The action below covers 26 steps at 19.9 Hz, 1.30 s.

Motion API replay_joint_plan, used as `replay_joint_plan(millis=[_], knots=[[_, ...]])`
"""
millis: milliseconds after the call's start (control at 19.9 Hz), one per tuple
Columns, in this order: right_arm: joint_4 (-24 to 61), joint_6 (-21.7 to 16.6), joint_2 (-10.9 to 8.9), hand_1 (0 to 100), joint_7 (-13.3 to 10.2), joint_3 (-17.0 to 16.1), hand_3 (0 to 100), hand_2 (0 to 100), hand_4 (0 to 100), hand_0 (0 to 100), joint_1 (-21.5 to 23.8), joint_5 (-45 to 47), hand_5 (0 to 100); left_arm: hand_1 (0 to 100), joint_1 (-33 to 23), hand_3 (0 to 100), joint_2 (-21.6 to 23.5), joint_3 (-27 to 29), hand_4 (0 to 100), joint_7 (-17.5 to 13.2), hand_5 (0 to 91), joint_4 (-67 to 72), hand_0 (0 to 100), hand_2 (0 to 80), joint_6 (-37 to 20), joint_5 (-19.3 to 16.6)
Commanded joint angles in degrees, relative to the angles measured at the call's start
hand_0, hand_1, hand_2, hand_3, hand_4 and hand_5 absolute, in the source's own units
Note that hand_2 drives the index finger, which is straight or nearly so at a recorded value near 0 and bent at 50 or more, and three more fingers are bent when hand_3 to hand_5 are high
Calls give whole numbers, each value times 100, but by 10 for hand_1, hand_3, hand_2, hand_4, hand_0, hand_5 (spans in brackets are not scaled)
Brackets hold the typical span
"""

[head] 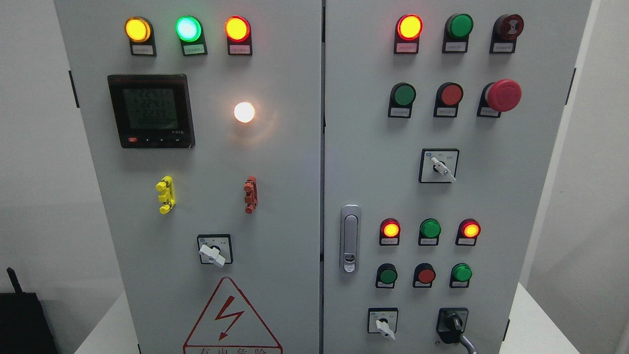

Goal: Trip black knob to open circuit
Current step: 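Twist the black rotary knob with the right hand fingers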

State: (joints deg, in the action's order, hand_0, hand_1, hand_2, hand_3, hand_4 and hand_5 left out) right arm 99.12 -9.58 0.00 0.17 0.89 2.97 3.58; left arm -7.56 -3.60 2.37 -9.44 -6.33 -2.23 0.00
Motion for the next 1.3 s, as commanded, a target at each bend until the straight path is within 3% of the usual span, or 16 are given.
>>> replay_joint_plan(millis=[0,1254], knots=[[11,0,132,0,18,183,1000,0,1000,0,2,-6,1000,389,0,0,0,0,0,3,0,0,120,0,3,-132],[46,-26,132,0,9,306,1000,0,1000,0,-25,-24,1000,389,0,0,0,0,0,3,0,0,120,0,-6,-132]])
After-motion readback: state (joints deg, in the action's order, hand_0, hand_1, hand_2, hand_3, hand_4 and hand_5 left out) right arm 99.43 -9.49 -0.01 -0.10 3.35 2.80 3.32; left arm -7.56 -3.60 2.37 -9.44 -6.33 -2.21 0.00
